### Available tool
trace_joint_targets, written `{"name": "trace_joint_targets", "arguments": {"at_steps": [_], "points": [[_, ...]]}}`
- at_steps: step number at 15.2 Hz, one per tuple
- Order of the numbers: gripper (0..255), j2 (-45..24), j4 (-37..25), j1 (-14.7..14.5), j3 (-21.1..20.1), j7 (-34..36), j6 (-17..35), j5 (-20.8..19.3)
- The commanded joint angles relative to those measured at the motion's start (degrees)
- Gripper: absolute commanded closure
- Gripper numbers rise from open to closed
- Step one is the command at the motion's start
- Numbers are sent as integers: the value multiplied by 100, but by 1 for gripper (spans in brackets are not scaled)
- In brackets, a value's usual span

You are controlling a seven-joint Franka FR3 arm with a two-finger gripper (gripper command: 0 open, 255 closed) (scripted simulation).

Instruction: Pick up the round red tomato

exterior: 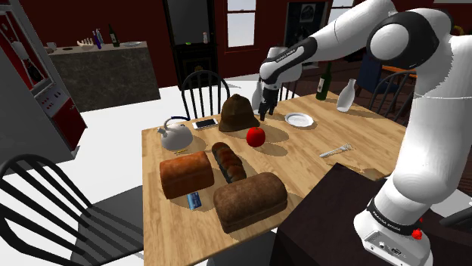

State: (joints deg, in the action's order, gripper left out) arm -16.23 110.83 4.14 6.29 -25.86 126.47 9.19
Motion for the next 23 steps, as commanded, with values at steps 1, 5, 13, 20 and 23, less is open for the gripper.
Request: {"name": "trace_joint_targets", "arguments": {"at_steps": [1, 5, 13, 20, 23], "points": [[0, -470, -405, 57, -10, -93, 85, 76], [0, -1369, -1309, 179, -49, -217, 120, 188], [0, -2199, -1951, 280, -110, -314, 335, 278], [255, -2311, -1936, 286, -125, -337, 460, 299], [255, -2311, -1936, 286, -125, -337, 460, 299]]}}
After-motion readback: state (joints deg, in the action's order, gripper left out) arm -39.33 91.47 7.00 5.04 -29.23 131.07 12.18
